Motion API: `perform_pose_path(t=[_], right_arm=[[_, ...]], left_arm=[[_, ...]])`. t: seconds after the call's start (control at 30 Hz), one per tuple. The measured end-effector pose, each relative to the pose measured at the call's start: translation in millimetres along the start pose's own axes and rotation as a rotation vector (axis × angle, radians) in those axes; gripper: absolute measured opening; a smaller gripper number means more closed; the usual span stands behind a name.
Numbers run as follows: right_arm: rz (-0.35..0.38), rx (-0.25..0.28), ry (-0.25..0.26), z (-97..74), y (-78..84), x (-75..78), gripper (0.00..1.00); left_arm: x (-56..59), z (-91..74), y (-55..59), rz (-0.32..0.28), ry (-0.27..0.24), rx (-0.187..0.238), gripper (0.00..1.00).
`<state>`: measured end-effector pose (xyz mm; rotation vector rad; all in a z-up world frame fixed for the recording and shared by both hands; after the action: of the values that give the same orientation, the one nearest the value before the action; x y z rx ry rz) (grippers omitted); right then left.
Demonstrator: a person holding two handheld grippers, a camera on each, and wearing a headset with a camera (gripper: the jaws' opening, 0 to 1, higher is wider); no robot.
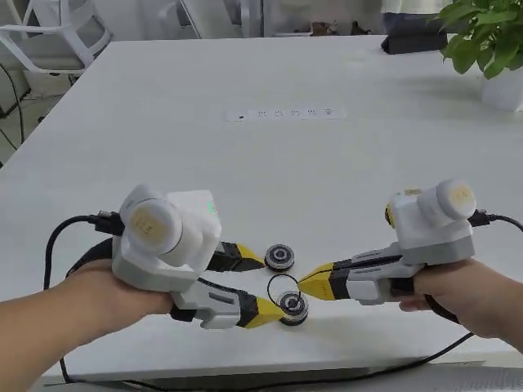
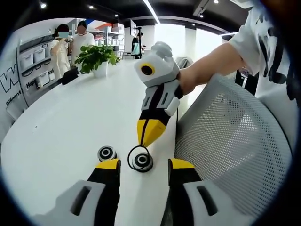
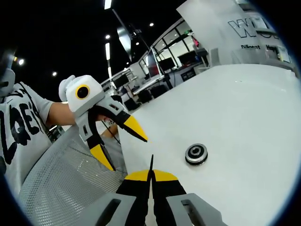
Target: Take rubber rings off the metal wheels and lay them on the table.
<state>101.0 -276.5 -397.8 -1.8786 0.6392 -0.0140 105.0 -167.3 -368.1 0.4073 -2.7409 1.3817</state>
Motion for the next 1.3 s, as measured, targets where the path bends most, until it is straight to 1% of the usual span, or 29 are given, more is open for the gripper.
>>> perform_pose_path(t=[0.27,0.4,0.63,0.77,0.93,0.97,1.0,1.03,1.13,1.17,1.3], right_arm=[[-0.024,-0.008,-0.016,8.5,-14.9,0.3,0.00],[-0.035,-0.021,-0.026,15.5,-18.7,0.8,0.00],[-0.046,-0.036,-0.047,28.7,-24.7,-1.8,0.00],[-0.053,-0.045,-0.059,36.7,-27.7,-2.6,0.00],[-0.057,-0.056,-0.069,45.0,-28.8,-2.6,0.00],[-0.056,-0.057,-0.071,46.3,-28.9,-2.5,0.00],[-0.056,-0.059,-0.073,47.6,-29.0,-2.5,0.00],[-0.057,-0.061,-0.075,49.7,-29.4,-3.3,0.00],[-0.059,-0.069,-0.081,54.3,-28.8,-3.1,0.00],[-0.059,-0.072,-0.082,56.3,-28.6,-2.5,0.00],[-0.056,-0.086,-0.082,62.1,-25.6,0.1,0.00]], left_arm=[[-0.3,-19.0,-3.4,-0.022,-0.014,0.053,0.43],[-1.7,-28.8,-3.6,-0.042,-0.023,0.079,0.48],[-6.8,-44.6,-2.5,-0.051,-0.050,0.115,0.54],[-8.2,-52.8,-2.5,-0.048,-0.067,0.145,0.61],[-6.4,-59.0,-2.0,-0.062,-0.057,0.174,0.68],[-6.7,-59.9,-2.2,-0.051,-0.064,0.182,0.71],[-6.6,-60.6,-1.5,-0.049,-0.065,0.182,0.72],[-6.3,-61.1,-0.6,-0.060,-0.057,0.180,0.73],[-6.5,-63.6,1.0,-0.056,-0.053,0.186,0.75],[-7.9,-64.5,1.4,-0.048,-0.068,0.186,0.77],[-9.7,-66.9,3.2,-0.041,-0.076,0.175,0.77]])
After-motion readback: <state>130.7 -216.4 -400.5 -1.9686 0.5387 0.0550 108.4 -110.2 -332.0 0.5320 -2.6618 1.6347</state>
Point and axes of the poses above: the centre of the closed fingertips' face, and the gripper's own axes: z roughly forward along the fingers, x roughly to its right, y roughly out of its underside, the point moved 5 cm from there along -z, roughly backward along the fingers, and after that the axes turned 12 degrees about -z, right-handed, at the moved point
